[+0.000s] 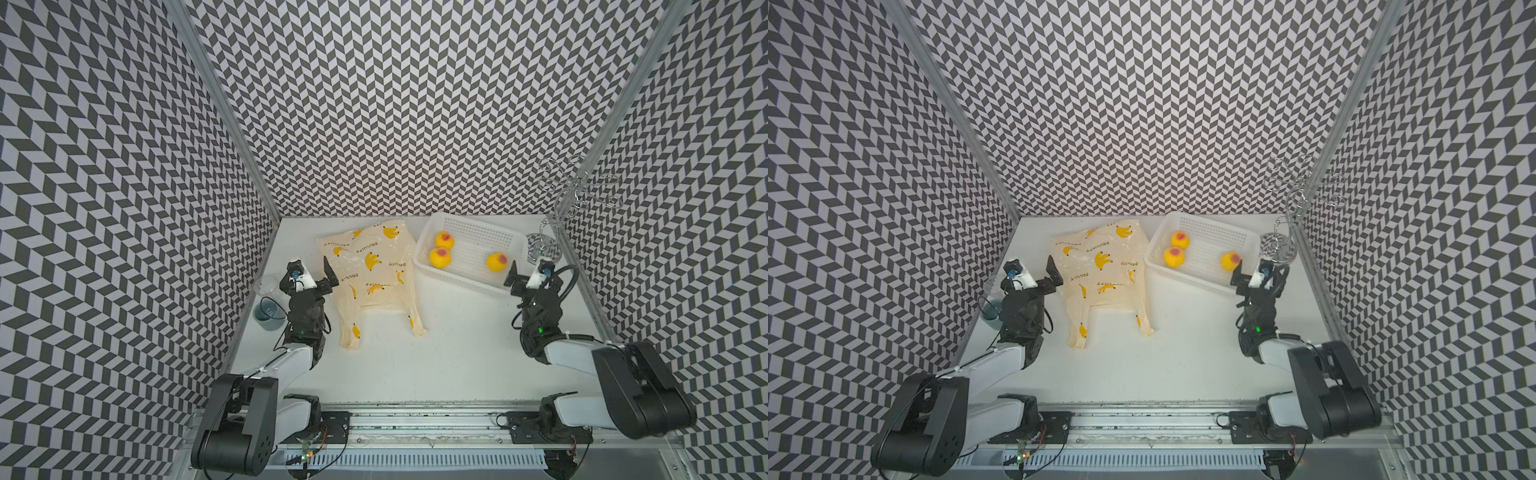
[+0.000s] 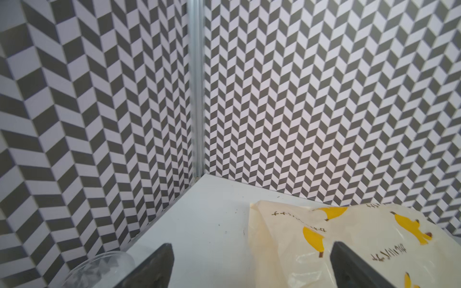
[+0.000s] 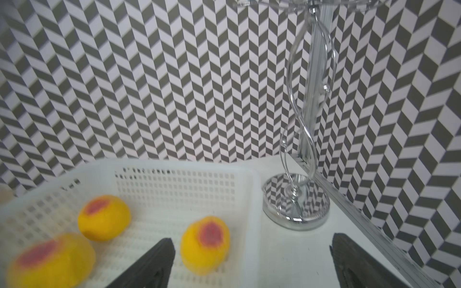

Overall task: Place the peach into a plastic bag & tie a knot
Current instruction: Pick up the plastic bag at the center of the board.

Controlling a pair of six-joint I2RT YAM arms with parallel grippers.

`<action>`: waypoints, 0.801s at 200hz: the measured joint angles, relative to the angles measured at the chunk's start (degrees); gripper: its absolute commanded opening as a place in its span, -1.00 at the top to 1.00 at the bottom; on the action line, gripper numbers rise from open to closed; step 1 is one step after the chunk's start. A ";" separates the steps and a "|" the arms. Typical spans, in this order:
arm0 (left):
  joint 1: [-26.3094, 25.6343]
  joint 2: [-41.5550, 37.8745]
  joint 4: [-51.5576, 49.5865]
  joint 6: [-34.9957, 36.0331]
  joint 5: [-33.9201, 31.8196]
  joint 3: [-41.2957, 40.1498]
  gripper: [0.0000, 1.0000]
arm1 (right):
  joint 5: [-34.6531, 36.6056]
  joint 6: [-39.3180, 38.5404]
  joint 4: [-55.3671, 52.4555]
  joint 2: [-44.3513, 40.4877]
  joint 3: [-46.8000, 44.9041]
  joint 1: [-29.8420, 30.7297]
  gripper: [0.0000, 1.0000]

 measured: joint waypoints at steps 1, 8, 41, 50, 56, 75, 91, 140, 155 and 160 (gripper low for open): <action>-0.07 -0.09 -0.24 -0.09 -0.13 0.15 -0.99 | -0.02 0.37 -0.72 -0.31 0.59 0.09 -0.99; -1.01 -0.81 -2.69 -1.11 -1.42 1.55 -0.98 | 0.09 3.37 -7.32 -2.82 6.05 1.20 -0.99; -4.28 -4.24 -18.58 -10.01 -2.21 11.39 -0.98 | -14.10 14.95 -24.44 -8.22 19.32 4.55 -0.83; -4.20 -5.01 -23.34 -14.43 -1.53 14.36 -0.99 | -22.29 17.53 -25.20 -8.46 18.84 4.37 -0.58; -3.72 -5.57 -26.71 -17.38 -0.57 16.33 -0.97 | -26.36 19.34 -26.25 -8.24 18.45 4.48 -0.52; -0.42 -7.56 -34.75 -21.44 7.61 20.28 -0.68 | -33.73 24.37 -34.38 -4.33 20.13 8.81 -0.54; 0.48 -7.72 -44.50 -20.92 11.93 24.76 -0.64 | -34.25 27.17 -42.62 0.72 24.11 18.36 -0.60; -1.33 -11.76 -69.55 -16.81 19.04 30.99 -0.99 | -25.92 29.29 -59.69 10.01 30.05 39.93 -1.00; -2.89 -14.12 -73.50 -18.08 19.93 28.74 -0.98 | -22.45 28.00 -63.25 16.20 33.70 40.59 -0.93; -4.17 -14.56 -74.29 -18.75 19.56 27.76 -0.98 | -21.73 27.78 -63.98 17.84 34.58 40.70 -0.87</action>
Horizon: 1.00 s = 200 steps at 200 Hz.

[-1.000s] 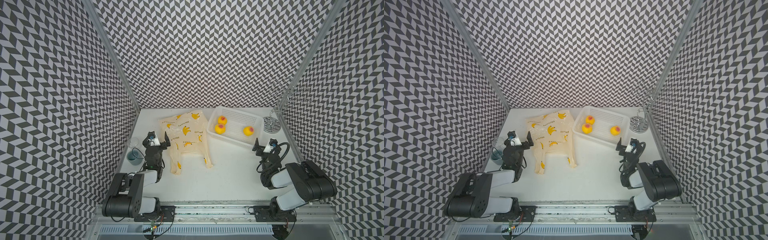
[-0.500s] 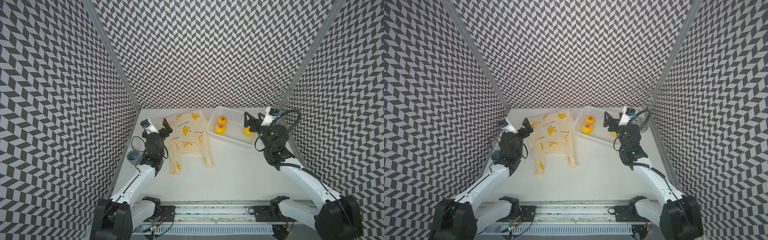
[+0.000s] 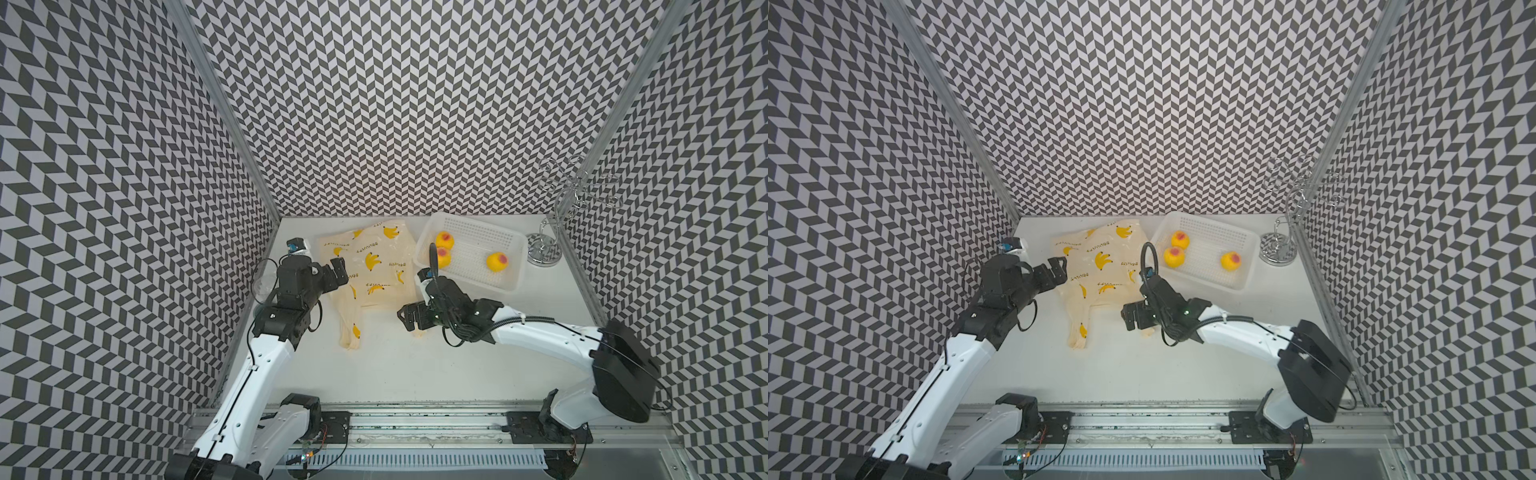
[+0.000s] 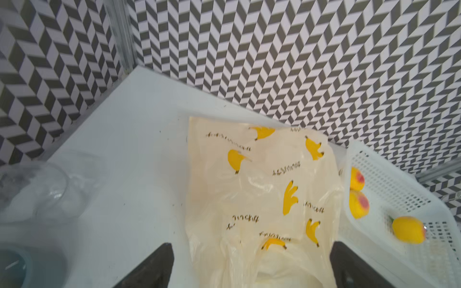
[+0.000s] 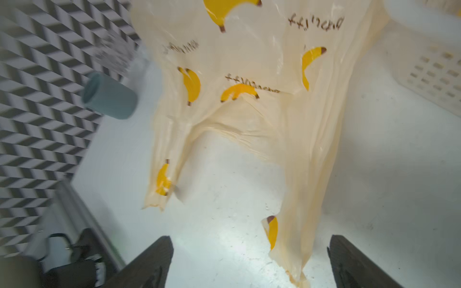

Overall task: Place the peach into a plastic bag & tie a knot
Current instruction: Pick up the plastic bag at the center of the board.

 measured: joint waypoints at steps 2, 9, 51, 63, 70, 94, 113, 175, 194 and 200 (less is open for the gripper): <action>-0.87 -0.15 -0.28 -0.66 -0.15 -0.50 -0.99 | 0.50 -0.33 -0.26 0.85 0.33 0.07 -0.83; -3.61 -0.44 -1.14 -1.97 -1.01 -1.99 -0.99 | 1.46 -0.96 -0.92 3.37 1.20 0.13 -0.67; -22.38 -1.22 -3.37 -14.23 -7.13 -14.88 -0.99 | 4.94 -4.87 -6.12 12.57 6.27 -0.24 0.30; -25.44 -0.61 -4.31 -17.05 -9.49 -17.22 -0.99 | 4.46 -5.62 -6.71 11.89 6.80 -0.79 0.37; -26.47 0.07 -4.61 -18.43 -10.91 -18.05 -0.98 | 3.78 -6.16 -6.80 11.26 7.08 -1.27 0.40; -27.58 4.00 -4.94 -21.88 -15.61 -18.84 -0.96 | 1.66 -7.32 -6.84 8.76 7.61 -3.54 0.46; -28.28 5.99 -4.63 -22.75 -18.71 -18.86 -0.55 | 0.20 -7.96 -6.82 7.76 7.67 -5.03 0.49; -30.36 13.05 1.81 -17.97 -16.83 -19.82 -0.79 | -8.85 -8.79 -6.73 7.67 7.72 -8.57 0.55; -31.19 14.64 3.32 -17.05 -15.74 -19.91 -0.42 | -10.71 -8.85 -6.73 7.67 7.76 -8.85 0.57; -31.26 15.37 3.80 -16.87 -15.78 -19.91 -0.21 | -11.21 -8.87 -6.73 7.67 7.76 -8.92 0.58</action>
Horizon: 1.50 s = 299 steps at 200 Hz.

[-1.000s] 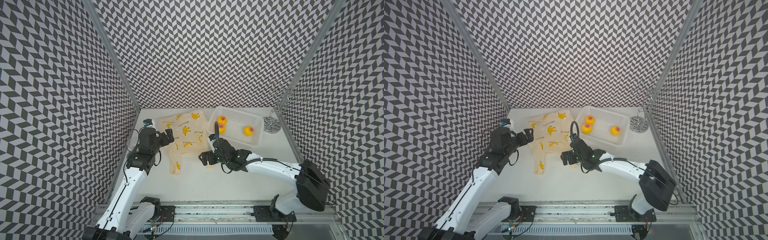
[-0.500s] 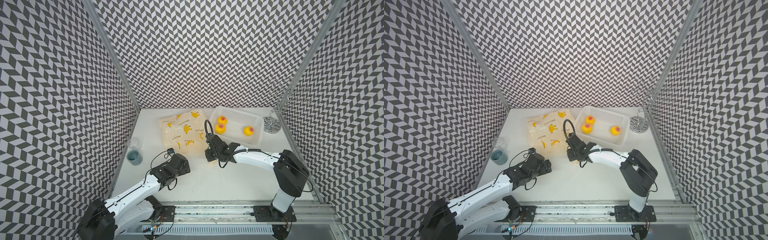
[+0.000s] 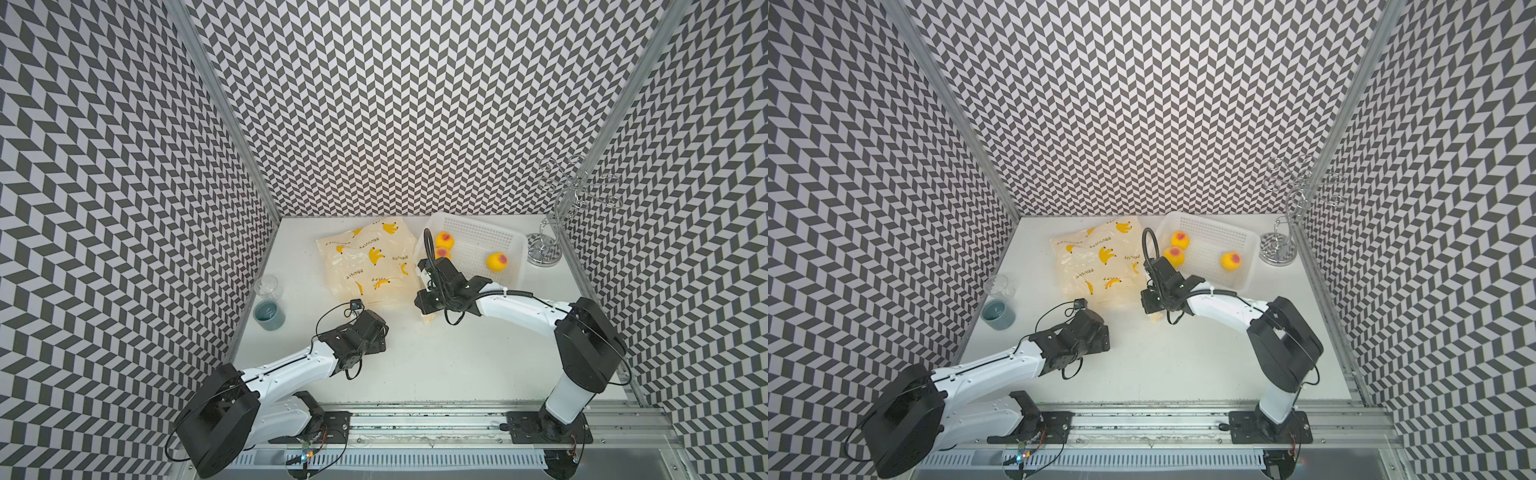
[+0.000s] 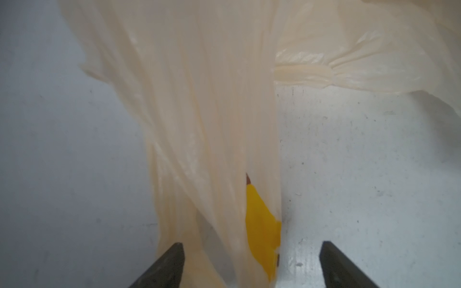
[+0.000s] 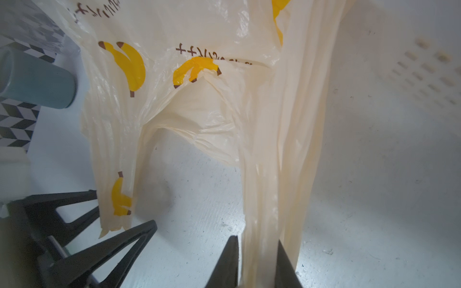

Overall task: Place the peach into a plastic bag & tie a knot
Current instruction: Pick up the plastic bag at the center of the board, then pick up the peach from the basket.

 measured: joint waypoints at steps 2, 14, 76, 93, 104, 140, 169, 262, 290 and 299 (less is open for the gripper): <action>-0.02 0.37 0.28 -0.50 -0.20 0.00 -0.14 | -0.09 -0.04 0.00 0.00 0.00 -0.02 0.59; 0.02 2.21 0.79 -0.26 -1.33 0.04 0.22 | -1.03 -0.11 -0.02 -0.07 0.00 -0.39 0.62; 1.11 -3.72 -8.81 5.38 1.46 10.95 1.00 | -0.59 -2.32 -1.33 -2.03 0.00 -5.20 0.67; 5.62 -9.22 -9.64 8.46 8.81 15.45 1.00 | 2.34 -3.10 -2.32 -2.03 0.00 -6.84 0.63; 10.25 -11.93 -10.21 10.32 14.86 17.20 1.00 | 3.54 -3.52 -2.71 -2.03 0.00 -7.67 0.51; 17.64 -9.42 -14.05 15.50 31.61 25.35 1.00 | -0.09 -5.49 -3.76 -3.15 0.11 -7.76 -0.22; 18.88 -7.78 -15.39 17.70 41.86 28.59 1.00 | -4.68 -4.59 -4.68 -9.27 1.57 -9.44 -0.47; 24.92 -4.92 -24.28 23.45 55.69 44.92 1.00 | 22.32 -1.95 -4.00 2.75 13.97 -26.71 -0.80; 25.44 -3.67 -25.59 24.20 57.75 45.55 1.00 | 27.30 -3.17 -7.67 8.94 14.75 -26.62 -0.82; 25.53 -3.45 -25.59 24.26 58.38 45.51 1.00 | 28.61 -3.69 -8.44 9.55 14.73 -26.64 -0.82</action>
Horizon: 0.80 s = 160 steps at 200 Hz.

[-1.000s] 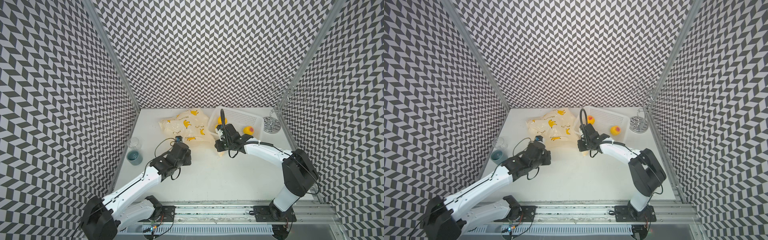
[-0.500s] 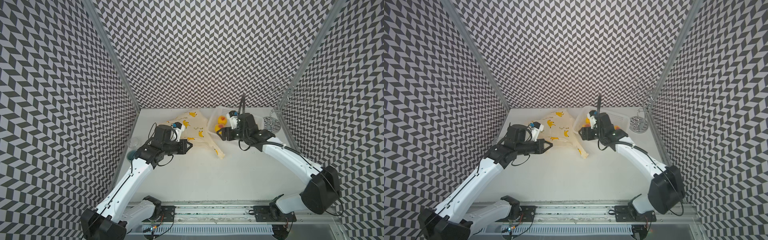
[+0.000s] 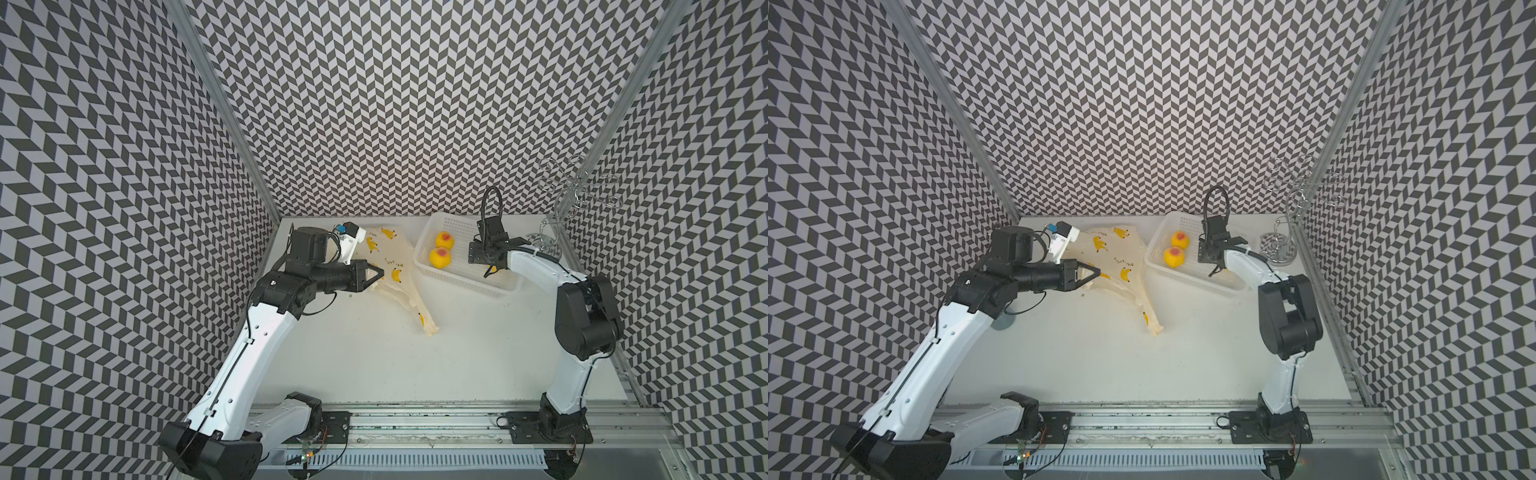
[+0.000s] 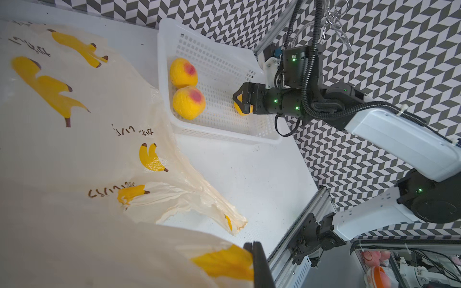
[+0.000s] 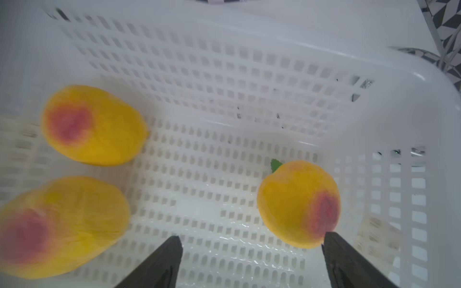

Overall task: Place the peach into a plastic bag & tie a knot
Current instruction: Pick up the peach from the basket.

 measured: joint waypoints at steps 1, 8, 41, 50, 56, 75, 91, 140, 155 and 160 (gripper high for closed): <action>0.00 0.02 0.00 0.00 0.07 0.00 1.00 | 0.11 -0.02 -0.04 0.02 0.00 0.00 -0.82; 0.00 0.15 0.02 0.04 0.57 -0.07 1.00 | 0.85 -0.24 -0.37 0.33 0.13 -0.07 -0.82; 0.00 0.79 0.20 0.07 1.81 -0.94 1.00 | 4.17 -1.73 -1.27 4.20 4.04 -0.37 -0.82; 0.00 0.83 0.17 0.07 1.99 -1.25 1.00 | 4.98 -1.97 -1.20 5.14 4.28 -0.42 -0.82; 0.00 0.85 0.20 0.07 2.05 -1.38 1.00 | 5.60 -2.14 -1.27 5.77 4.33 -0.42 -0.82; 0.00 0.87 0.28 0.07 2.27 -1.46 1.00 | 7.19 -2.56 -1.81 7.96 4.72 -0.72 -0.82; 0.02 0.87 0.52 0.07 2.40 -1.57 1.00 | 9.31 -2.82 -2.03 9.46 4.98 -0.74 -0.82; 0.00 0.90 0.87 0.04 2.75 -3.02 1.00 | 11.50 -2.84 -1.99 12.37 6.84 -1.68 -0.74; 0.02 0.90 0.87 0.02 2.82 -3.23 1.00 | 11.61 -2.80 -2.08 13.64 7.89 -1.88 -0.62; 0.02 0.90 0.87 0.04 2.82 -3.28 1.00 | 11.63 -2.93 -2.05 14.01 8.22 -1.88 -0.56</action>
